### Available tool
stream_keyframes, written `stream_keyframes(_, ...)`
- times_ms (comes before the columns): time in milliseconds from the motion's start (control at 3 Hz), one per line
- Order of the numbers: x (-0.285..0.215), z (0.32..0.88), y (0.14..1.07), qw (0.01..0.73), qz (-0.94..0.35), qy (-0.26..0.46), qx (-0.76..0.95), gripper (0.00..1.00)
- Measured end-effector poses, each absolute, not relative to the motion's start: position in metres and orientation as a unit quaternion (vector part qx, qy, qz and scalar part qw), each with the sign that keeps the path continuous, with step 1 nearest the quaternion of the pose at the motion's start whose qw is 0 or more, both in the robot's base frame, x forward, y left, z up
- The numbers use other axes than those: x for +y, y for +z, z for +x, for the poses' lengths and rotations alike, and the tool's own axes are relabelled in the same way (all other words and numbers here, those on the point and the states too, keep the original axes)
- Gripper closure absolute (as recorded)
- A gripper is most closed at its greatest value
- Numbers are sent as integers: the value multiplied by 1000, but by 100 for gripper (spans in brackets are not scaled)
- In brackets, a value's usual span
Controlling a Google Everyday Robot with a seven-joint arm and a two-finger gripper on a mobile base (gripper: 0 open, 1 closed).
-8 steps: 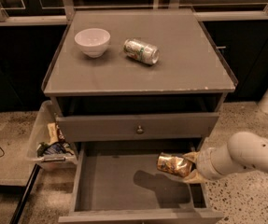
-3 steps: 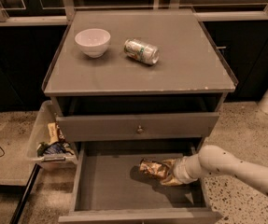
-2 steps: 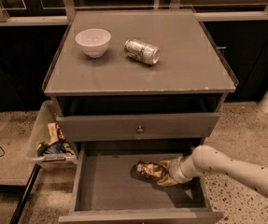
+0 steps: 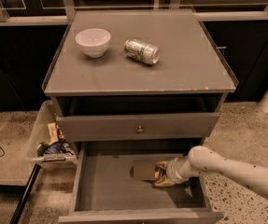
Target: Place orange can into middle drawer
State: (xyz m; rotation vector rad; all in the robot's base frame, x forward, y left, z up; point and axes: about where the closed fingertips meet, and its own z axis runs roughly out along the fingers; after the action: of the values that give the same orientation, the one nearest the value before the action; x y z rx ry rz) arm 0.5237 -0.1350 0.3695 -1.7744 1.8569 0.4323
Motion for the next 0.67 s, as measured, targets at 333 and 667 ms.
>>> stream_keyframes(333, -135, 524, 369, 265, -657, 160, 687, 58)
stream_keyframes(667, -135, 524, 369, 265, -657, 160, 687, 35)
